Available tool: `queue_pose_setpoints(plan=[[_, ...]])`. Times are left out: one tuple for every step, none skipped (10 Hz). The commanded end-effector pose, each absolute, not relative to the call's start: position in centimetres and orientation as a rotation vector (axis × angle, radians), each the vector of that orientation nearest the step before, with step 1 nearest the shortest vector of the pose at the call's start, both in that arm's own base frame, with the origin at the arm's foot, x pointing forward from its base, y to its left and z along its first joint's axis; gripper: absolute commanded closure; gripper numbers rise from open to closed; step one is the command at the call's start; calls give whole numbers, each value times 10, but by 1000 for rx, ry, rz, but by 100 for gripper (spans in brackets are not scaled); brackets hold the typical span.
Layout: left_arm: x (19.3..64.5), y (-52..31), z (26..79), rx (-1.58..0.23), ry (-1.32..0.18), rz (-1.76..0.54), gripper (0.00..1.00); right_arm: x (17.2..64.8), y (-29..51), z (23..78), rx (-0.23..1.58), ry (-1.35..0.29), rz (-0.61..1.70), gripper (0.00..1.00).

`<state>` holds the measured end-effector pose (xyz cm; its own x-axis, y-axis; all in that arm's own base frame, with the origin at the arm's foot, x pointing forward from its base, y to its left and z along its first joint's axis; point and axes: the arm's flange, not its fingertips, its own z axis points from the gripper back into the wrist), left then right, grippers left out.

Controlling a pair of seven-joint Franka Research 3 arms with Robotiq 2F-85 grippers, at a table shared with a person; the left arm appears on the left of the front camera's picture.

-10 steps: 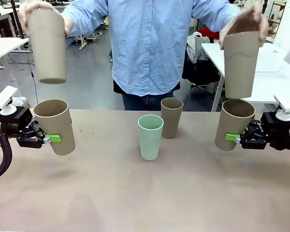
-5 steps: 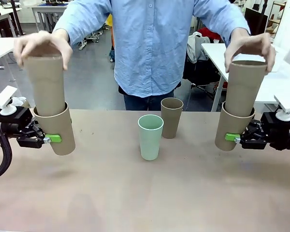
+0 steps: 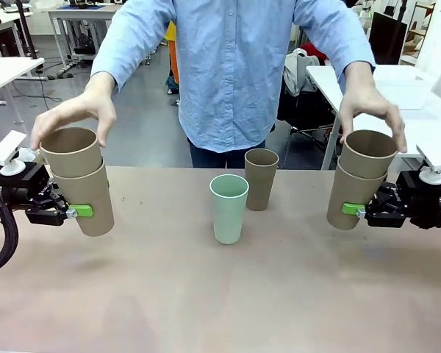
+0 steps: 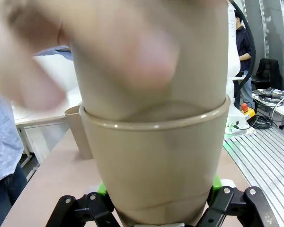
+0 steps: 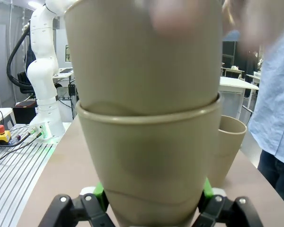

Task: Stack the cups and store them in the basket.
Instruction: Place the stack of Reusable plastic cups into the Pantry Basket.

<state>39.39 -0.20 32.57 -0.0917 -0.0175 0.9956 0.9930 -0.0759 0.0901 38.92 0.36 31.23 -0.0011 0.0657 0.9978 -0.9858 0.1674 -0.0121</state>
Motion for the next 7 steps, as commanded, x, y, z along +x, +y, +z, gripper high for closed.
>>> queue_pose_setpoints(plan=[[393, -3, 329, -1202, -1236, -1353, 15, 390, 4, 314, 1023, -1266, 1122, 15], [393, -3, 329, -1202, -1236, -1353, 15, 390, 4, 314, 1023, -1266, 1122, 15], [393, -3, 329, -1202, -1236, -1353, 15, 390, 4, 314, 1023, -1266, 1122, 15], [393, -3, 329, -1202, -1236, -1353, 15, 390, 4, 314, 1023, -1266, 1122, 15], [393, -3, 329, -1202, -1236, -1353, 15, 390, 4, 314, 1023, -1266, 1122, 15], [393, -3, 329, -1202, -1236, -1353, 15, 390, 4, 314, 1023, -1266, 1122, 15], [393, -3, 329, -1202, -1236, -1353, 15, 390, 4, 314, 1023, -1266, 1122, 15]])
